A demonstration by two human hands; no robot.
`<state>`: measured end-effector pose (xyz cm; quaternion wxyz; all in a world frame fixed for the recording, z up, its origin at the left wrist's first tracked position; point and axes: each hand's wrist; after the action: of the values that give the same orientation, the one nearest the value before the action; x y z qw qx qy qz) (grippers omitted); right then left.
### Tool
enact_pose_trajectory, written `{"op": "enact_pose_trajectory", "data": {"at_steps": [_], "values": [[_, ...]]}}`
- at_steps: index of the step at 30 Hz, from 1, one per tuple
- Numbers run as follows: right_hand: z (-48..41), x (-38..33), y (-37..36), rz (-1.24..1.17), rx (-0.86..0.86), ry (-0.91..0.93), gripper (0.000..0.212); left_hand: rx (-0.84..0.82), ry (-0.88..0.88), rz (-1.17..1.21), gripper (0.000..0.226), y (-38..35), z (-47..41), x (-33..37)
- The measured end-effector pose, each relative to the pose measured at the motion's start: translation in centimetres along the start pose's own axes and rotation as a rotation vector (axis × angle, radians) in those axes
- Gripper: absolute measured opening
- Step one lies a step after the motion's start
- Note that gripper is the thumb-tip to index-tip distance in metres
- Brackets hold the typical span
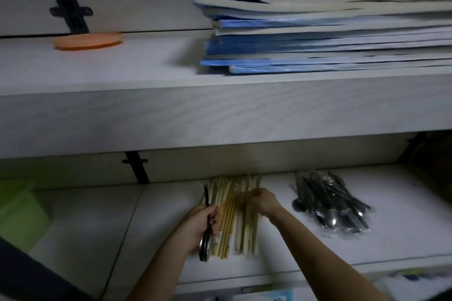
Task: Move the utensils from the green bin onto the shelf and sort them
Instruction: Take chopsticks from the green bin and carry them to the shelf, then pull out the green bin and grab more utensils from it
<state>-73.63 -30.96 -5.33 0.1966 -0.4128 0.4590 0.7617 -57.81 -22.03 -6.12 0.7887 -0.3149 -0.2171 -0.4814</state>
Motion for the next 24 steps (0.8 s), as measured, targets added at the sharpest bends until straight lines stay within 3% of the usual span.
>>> {"op": "enact_pose_trajectory", "data": {"at_steps": [5, 12, 20, 24], "values": [[5.6, 3.4, 5.2, -0.140, 0.034, 0.074, 0.026, -0.059, 0.101, 0.033, 0.034, -7.4, -3.2, -0.8], [11.3, 9.7, 13.7, -0.170, 0.101, 0.014, 0.023, -0.028, 0.180, 0.016, 0.030, -17.9, -8.1, -2.3], [11.8, 13.3, 17.8, -0.153, 0.105, 0.007, 0.024, 0.177, -0.010, 0.020, 0.031, -24.2, -9.9, -2.7], [11.1, 13.4, 18.1, -0.196, 0.046, 0.066, 0.020, 0.220, -0.150, -0.187, 0.027, -24.3, -8.2, -2.5]]}}
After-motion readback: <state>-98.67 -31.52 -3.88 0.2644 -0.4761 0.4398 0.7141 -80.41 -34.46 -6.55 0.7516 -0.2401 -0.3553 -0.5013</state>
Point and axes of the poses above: each hand's wrist, its own z-axis away from the middle knuckle, its own y-axis out of the back of the hand, x = y × z, and after that the axes turned 11 degrees about y, right-handed
